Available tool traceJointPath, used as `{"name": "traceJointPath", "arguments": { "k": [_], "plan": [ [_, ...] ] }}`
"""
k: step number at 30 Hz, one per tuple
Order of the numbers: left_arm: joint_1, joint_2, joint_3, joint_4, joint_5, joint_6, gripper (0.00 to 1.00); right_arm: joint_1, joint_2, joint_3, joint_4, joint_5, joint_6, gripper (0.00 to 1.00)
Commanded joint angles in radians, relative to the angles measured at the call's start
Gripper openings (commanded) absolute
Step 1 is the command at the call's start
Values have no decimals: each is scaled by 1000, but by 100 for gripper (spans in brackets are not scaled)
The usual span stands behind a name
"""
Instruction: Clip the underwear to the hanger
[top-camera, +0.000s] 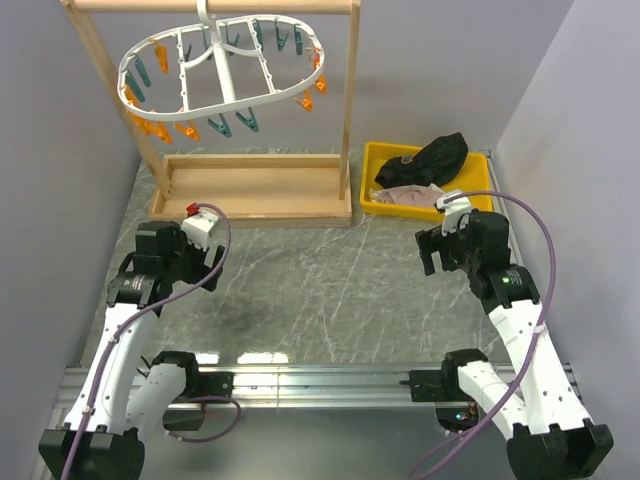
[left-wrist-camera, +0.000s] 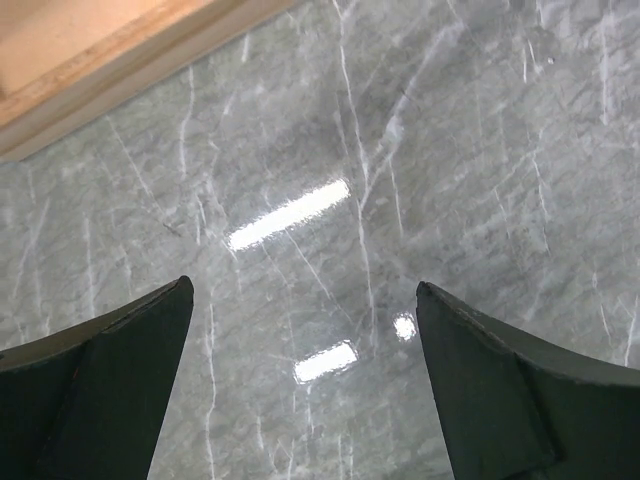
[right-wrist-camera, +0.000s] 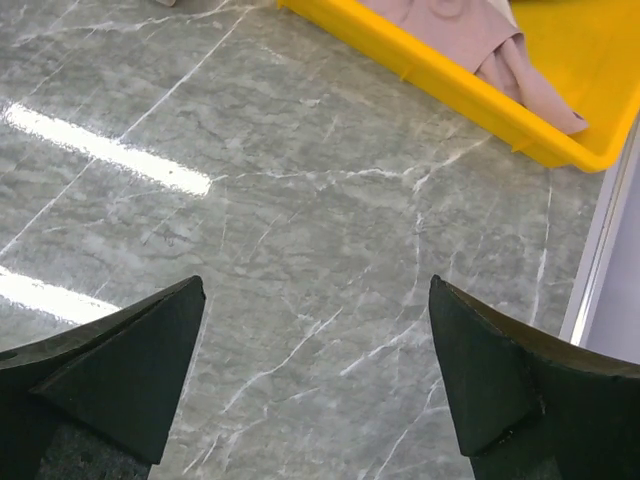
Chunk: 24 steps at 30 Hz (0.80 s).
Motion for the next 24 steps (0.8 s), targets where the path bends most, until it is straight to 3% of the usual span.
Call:
{"name": "traceJointPath", "arguments": {
  "k": [1,6,12,17,24],
  "plan": [
    [-2,-37,49,61,-22,-38,99,-16,-21,-2,11,15,2,100],
    [-2,-29,123,52,55,-84,99,-25,39,50,31,43,27,100],
    [-2,12,171,52,133,-158,99,-65,235,215,80,54,50,100],
    [-2,43,194,72,100,-175,99,-120,528,444,114,35,108,100],
    [-2,-31,142,181,99,-221,99,-172,933,820,114,8,192,100]
  ]
}}
